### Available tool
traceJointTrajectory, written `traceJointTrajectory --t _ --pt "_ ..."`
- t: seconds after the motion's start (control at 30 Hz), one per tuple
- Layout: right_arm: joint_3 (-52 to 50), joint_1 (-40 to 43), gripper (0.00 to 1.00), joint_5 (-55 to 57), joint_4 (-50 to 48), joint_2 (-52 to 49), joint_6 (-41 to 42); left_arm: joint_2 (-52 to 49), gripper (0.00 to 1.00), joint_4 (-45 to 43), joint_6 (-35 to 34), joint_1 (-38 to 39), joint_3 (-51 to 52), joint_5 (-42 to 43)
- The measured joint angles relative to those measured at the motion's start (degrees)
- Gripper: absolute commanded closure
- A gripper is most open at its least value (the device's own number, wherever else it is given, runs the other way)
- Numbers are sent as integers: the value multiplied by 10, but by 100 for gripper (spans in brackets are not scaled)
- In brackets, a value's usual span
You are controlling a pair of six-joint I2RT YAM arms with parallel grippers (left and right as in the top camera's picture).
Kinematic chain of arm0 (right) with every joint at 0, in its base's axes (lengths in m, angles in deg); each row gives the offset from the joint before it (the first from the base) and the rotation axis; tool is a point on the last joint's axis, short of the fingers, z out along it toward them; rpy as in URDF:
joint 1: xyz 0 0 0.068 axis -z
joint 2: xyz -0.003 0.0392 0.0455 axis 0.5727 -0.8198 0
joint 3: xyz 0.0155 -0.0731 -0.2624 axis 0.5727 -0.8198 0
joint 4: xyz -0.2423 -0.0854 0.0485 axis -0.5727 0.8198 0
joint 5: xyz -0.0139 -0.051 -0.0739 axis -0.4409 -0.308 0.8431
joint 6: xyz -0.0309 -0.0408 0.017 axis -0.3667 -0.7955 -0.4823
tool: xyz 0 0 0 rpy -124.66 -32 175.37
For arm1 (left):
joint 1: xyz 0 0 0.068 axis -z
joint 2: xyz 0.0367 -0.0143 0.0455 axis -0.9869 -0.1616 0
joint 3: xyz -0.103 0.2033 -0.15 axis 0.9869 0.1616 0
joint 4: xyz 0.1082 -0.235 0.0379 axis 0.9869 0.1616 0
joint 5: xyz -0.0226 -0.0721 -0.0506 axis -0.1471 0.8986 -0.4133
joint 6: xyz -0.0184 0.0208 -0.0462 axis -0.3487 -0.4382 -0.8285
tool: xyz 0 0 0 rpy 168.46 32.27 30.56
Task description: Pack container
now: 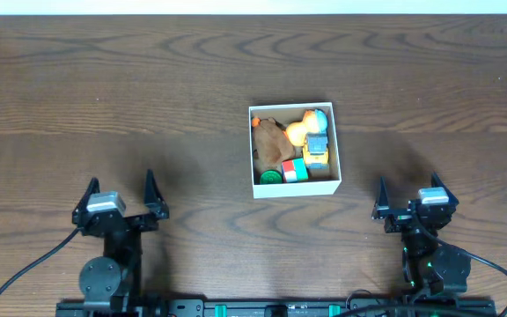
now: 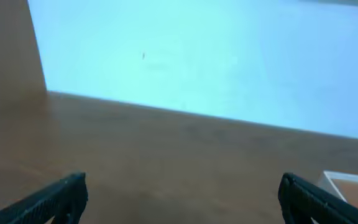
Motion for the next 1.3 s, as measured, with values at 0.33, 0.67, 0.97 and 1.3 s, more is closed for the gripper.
traceJointTrajectory --t 0.33,0.67,0.97,1.3 --pt "0 0 1 0 0 0 0 0 2 -101 27 0 103 18" --pt "0 0 1 0 0 0 0 0 2 -22 29 -6 95 55" --pt "0 0 1 0 0 0 0 0 2 -21 29 -17 95 59" --pt "0 0 1 0 0 0 0 0 2 -21 29 -17 95 59"
